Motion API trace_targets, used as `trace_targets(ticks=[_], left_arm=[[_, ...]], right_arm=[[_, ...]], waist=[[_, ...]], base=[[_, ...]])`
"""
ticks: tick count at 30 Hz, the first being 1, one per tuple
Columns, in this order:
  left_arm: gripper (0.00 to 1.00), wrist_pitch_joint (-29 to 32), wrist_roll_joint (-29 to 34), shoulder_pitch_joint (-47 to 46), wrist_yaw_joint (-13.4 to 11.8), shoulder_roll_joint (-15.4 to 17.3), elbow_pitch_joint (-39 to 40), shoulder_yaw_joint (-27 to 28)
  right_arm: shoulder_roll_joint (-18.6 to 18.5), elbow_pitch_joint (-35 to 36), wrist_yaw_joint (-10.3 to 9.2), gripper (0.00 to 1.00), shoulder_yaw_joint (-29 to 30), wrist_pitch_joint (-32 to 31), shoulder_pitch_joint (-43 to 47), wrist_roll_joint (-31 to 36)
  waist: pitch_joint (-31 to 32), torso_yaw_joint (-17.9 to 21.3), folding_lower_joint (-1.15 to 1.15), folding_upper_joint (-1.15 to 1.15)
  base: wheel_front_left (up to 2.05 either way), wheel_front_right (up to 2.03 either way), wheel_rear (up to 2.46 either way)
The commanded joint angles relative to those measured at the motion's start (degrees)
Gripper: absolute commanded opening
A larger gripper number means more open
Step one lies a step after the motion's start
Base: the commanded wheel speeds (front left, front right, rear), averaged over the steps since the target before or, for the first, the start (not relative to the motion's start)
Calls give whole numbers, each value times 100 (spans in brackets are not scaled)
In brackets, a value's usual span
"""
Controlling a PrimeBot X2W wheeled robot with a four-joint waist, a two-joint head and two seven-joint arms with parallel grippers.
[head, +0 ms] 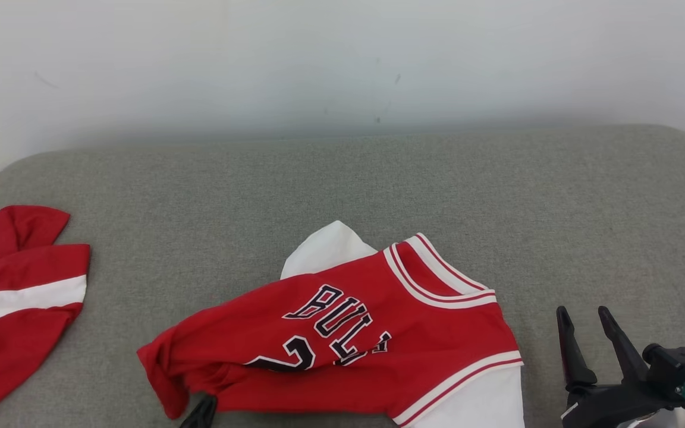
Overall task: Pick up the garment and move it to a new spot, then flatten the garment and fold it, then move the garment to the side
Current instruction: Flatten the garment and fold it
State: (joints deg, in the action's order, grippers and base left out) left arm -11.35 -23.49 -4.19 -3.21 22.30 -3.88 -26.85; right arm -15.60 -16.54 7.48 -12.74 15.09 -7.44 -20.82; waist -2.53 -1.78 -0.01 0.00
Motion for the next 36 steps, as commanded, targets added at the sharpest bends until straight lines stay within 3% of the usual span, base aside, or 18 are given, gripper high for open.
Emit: trace_targets(ticks=[1, 6, 9, 17, 18, 19, 27, 36], left_arm=[[0, 52, 21, 165, -50, 74, 125, 0], [0, 537, 69, 583, -273, 211, 1036, -165], [0, 680, -55, 722, -257, 170, 1261, -255], [2, 667, -201, 806, -133, 59, 796, -409], [42, 611, -233, 777, -91, 14, 763, -420], [100, 553, -266, 742, -85, -36, 756, -418], [100, 205, -345, 628, 3, -17, 864, -291], [100, -268, -45, 595, -425, -39, 812, 173]], right_arm=[[16, -7, 3, 100, 4, 6, 71, 1], [9, -15, 3, 100, 44, 10, 101, -12], [17, -7, 3, 100, 42, 11, 97, 12], [-47, -36, 3, 100, -39, 11, 61, -46], [-55, -39, 3, 100, -47, 11, 59, -53], [-64, -39, 3, 100, -54, 11, 56, -51], [-91, -52, 3, 100, -65, 12, 54, -97], [-113, -72, 3, 100, -53, 12, 51, -97]], waist=[[33, -51, 1, 0], [72, -236, 1, 0], [79, -316, 1, 0], [111, -373, 1, 0], [114, -373, 1, 0], [118, -373, 1, 0], [129, -354, 1, 0], [126, -286, 1, 0]], base=[[0, 0, 0], [0, 0, 0], [0, 0, 0], [0, 0, 0], [0, 0, 0], [0, 0, 0], [0, 0, 0], [0, 0, 0]])
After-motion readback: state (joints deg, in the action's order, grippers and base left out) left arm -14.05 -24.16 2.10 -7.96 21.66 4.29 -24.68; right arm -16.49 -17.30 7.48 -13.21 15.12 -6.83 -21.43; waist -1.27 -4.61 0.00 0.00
